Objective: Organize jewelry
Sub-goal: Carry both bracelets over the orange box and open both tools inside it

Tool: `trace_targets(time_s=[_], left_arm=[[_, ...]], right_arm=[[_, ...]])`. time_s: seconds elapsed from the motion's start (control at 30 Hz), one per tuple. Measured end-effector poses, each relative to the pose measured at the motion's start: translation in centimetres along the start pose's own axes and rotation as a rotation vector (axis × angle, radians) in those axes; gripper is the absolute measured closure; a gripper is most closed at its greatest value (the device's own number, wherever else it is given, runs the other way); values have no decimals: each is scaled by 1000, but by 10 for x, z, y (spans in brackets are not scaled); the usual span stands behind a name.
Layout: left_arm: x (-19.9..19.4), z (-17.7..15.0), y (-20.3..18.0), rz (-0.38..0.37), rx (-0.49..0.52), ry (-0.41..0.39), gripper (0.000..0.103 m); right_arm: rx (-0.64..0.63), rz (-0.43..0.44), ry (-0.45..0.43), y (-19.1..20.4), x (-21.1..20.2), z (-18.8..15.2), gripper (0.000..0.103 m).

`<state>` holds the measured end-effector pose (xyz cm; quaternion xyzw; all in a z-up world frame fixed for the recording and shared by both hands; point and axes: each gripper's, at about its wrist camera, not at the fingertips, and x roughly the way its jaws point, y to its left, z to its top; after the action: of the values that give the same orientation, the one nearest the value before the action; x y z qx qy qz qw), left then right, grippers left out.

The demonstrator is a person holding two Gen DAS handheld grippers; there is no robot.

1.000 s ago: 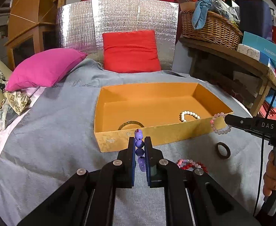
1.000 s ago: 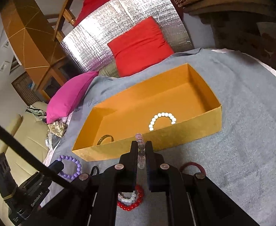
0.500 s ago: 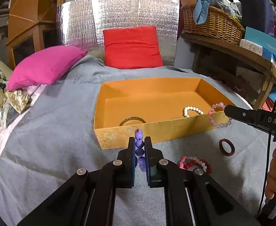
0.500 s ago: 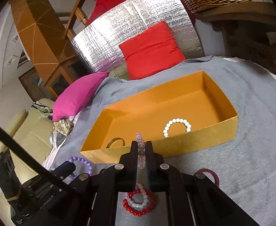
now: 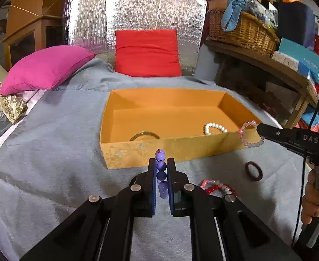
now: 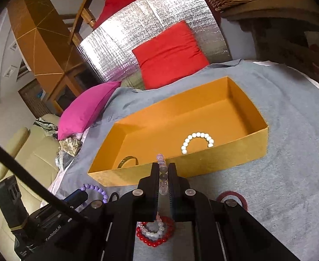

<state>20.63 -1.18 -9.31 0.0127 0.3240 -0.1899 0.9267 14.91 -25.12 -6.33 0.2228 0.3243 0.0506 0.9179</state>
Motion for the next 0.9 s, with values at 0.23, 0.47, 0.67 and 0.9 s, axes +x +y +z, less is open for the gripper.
trace_targets(time_s=[0.23,0.47,0.67,0.9], left_arm=[[-10,20,-10,-49,-1,-80,94],[6,68,-29,-81,11,-124,94],[63,87,-31,-156,-59,-46,94],[116,89,-24,-169,-132,53,94]], right_arm=[[17,-7,-86,-7,-4,21,94],[70,-20,-134,-24,7,45,94],[81,-19,-78,-37,43,66,94],[44,-49,22,-39,94,85,94]])
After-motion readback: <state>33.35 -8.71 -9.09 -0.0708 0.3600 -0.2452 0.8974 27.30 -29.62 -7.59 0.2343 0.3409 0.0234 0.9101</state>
